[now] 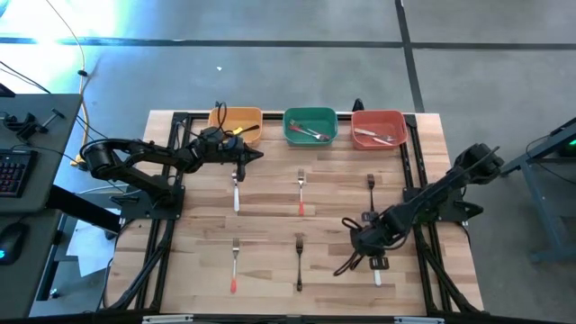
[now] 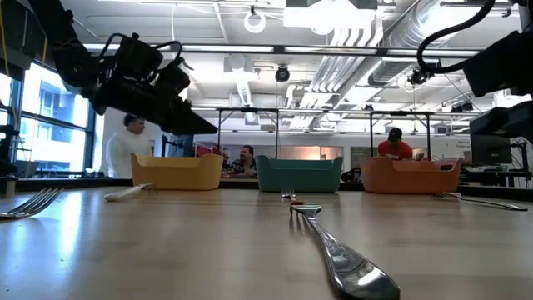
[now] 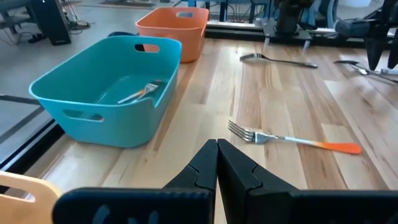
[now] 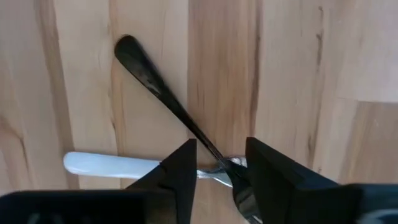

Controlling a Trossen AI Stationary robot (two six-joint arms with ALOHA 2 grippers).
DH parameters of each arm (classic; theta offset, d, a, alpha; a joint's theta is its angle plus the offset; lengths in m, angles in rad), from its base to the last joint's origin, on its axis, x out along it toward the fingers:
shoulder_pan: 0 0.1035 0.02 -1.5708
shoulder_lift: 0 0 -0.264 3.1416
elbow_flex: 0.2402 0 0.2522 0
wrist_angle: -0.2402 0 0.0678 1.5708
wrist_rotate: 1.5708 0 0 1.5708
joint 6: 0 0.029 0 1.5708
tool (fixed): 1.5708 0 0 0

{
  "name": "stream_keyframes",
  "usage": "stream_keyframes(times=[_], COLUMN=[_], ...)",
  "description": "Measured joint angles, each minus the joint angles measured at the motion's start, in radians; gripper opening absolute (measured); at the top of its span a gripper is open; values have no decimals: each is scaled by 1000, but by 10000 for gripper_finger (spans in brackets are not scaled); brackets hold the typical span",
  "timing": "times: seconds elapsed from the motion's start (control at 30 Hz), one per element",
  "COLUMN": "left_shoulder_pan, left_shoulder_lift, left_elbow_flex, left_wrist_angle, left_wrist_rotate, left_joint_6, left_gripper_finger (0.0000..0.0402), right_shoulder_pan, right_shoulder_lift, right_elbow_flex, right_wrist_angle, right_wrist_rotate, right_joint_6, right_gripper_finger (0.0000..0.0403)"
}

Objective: Sort silverware by color (type)
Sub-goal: Put the bottom right black fork into the yellow bin

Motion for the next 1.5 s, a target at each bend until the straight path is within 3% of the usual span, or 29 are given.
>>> stream_keyframes(times=[0.53, 0.63, 0.8, 0.87, 1.23, 1.37, 1.5], left_shoulder_pan=[0, 0, 0, 0, -24, -58, -121], left_shoulder_lift=[0, 0, 0, 0, 0, 0, 0], left_elbow_flex=[0, 0, 0, 0, 0, 0, 0], left_wrist_angle=[-15, -15, -14, -14, -9, 3, 55], left_wrist_rotate=[0, 0, 0, 0, 8, 8, 8], left_joint_6=[4, 3, -15, -30, -51, -51, -53], left_gripper_finger=[0, 0, 0, 0, 0, 0, 5], right_shoulder_pan=[36, 36, 21, 12, -85, -146, -233], right_shoulder_lift=[118, 127, 122, 117, -83, -185, -273], right_elbow_flex=[6, 5, 2, 1, 3, 31, 9], right_wrist_angle=[10, 7, 10, 12, 27, 23, 174], right_wrist_rotate=[-5, 7, 13, 10, 42, 155, 306], right_joint_6=[-113, -125, -127, -126, -91, -143, -260], right_gripper_finger=[120, 92, 14, 9, 1, 1, 0])
